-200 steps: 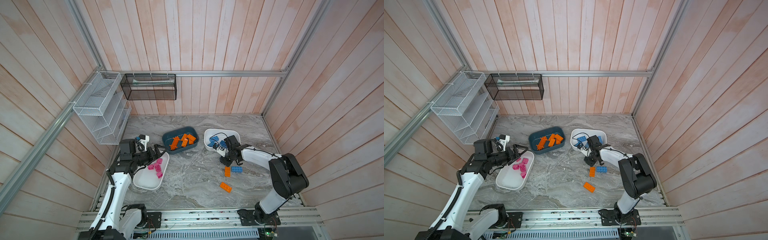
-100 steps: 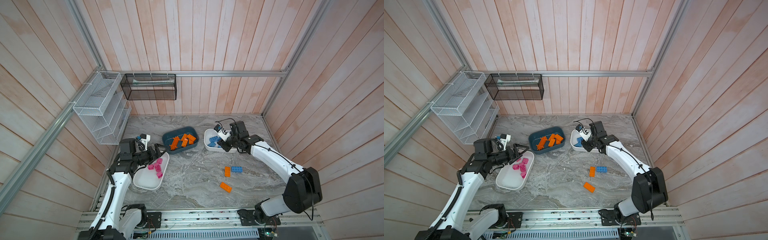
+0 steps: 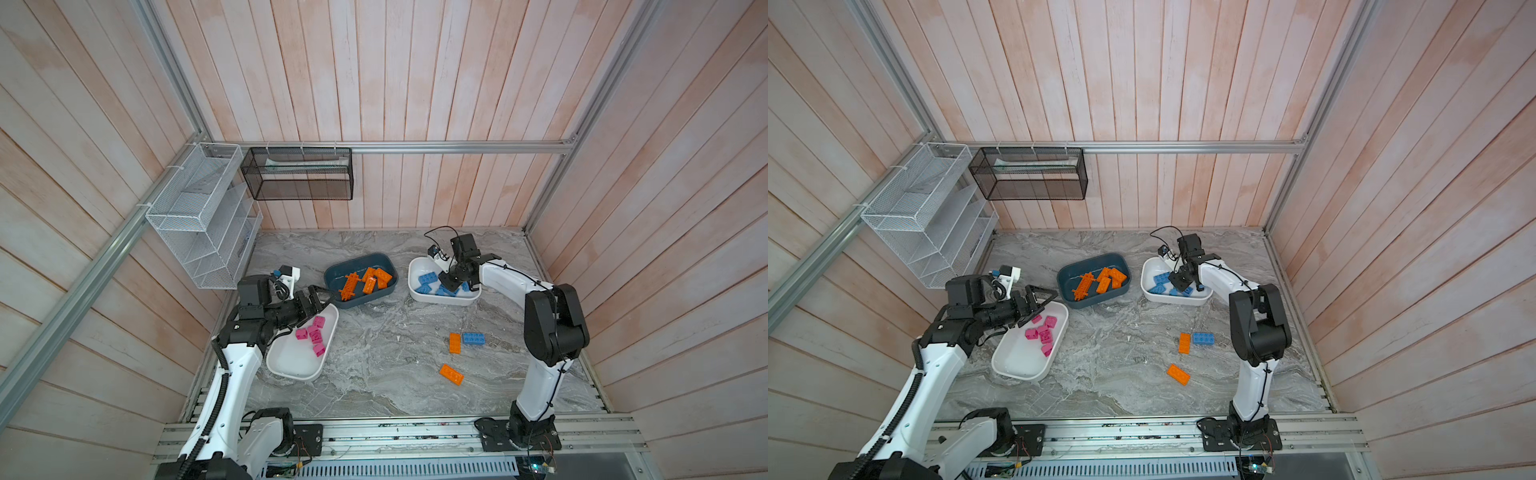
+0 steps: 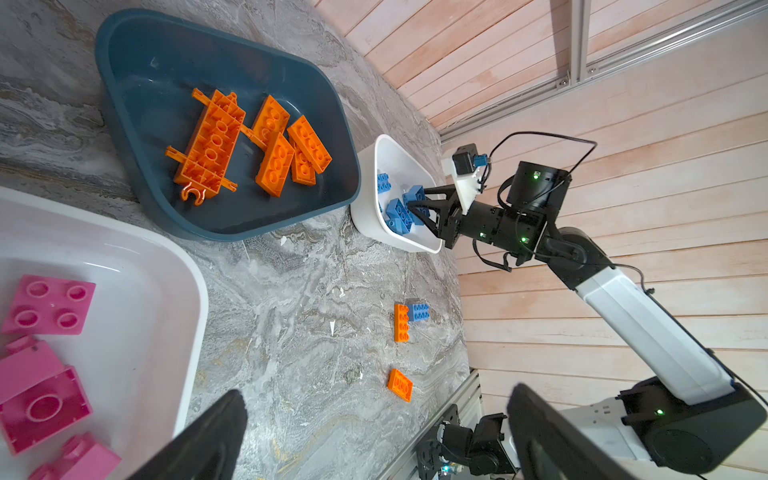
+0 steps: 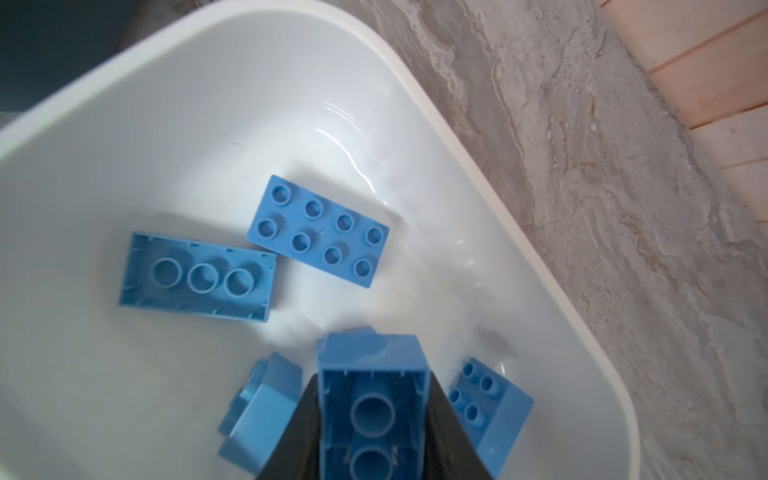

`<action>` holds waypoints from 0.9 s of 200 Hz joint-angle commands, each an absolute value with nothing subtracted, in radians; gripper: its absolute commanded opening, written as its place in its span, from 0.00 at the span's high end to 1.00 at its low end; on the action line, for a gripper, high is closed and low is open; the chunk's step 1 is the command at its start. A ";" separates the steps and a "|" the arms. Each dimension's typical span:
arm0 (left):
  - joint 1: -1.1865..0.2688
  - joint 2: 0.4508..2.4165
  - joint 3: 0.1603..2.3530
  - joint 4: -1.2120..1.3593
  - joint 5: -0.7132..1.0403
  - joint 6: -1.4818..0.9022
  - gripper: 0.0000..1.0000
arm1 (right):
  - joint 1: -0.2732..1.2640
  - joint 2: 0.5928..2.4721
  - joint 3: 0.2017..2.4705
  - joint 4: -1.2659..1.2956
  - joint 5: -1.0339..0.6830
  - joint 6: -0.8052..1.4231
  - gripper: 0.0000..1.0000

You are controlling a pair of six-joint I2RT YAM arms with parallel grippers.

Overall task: Sort the legos into containers by color
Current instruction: 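Carry the light blue brick with the right gripper into the white bin, release, then move the right gripper back and grasp a loose orange 2x4 brick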

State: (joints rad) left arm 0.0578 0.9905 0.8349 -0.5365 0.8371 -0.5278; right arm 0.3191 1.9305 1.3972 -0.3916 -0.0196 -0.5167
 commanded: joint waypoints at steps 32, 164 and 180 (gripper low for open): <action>0.055 0.986 0.835 -0.531 0.855 -0.513 0.00 | 0.314 1.975 1.439 -0.363 0.074 -0.582 0.65; 0.053 1.002 0.812 -0.510 0.878 -0.503 0.00 | 0.527 1.284 0.980 -0.529 0.102 0.417 0.36; 0.050 1.006 0.806 -0.496 0.881 -0.510 0.00 | 0.598 1.186 0.881 -0.553 0.136 0.584 0.34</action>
